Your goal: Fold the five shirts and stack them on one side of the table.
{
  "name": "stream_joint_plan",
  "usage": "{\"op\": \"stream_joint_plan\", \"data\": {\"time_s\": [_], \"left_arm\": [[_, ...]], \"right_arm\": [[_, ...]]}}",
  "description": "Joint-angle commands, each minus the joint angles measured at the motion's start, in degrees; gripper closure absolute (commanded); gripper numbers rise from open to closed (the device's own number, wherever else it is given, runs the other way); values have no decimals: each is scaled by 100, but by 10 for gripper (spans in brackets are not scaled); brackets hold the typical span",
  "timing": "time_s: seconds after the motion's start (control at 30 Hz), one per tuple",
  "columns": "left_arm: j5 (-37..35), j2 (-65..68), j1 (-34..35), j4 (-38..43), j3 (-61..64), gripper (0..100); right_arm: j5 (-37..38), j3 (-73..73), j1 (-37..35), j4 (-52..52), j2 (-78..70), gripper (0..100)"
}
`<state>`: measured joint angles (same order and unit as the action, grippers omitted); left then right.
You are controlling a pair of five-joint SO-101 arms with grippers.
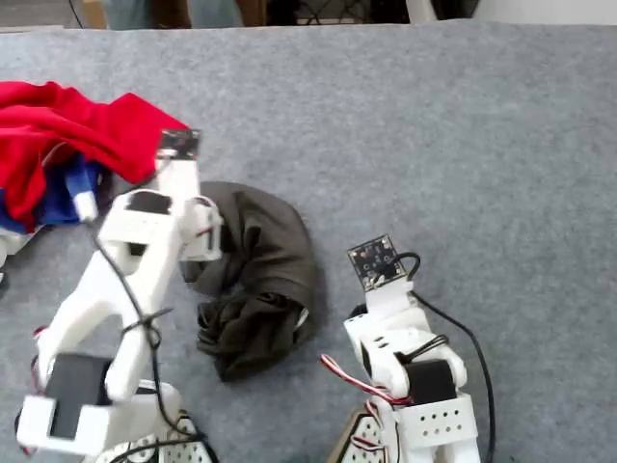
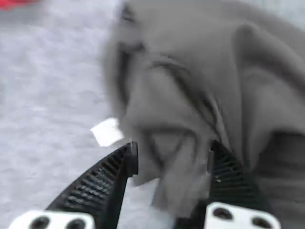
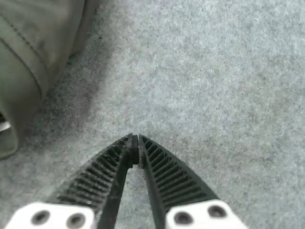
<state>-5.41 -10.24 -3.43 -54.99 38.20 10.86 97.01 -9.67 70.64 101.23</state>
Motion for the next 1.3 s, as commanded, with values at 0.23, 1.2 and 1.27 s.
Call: {"op": "stream_joint_plan", "data": {"time_s": [0.23,1.2,1.27], "left_arm": [[-352,2013,-813,-211,-1429,884],[158,2092,-409,-422,-1385,976],[273,2084,-409,-440,-1332,971]], "right_arm": [[-18,-13,35,9,31,984],[-18,-13,35,9,31,984],[-18,-13,35,9,31,984]]}}
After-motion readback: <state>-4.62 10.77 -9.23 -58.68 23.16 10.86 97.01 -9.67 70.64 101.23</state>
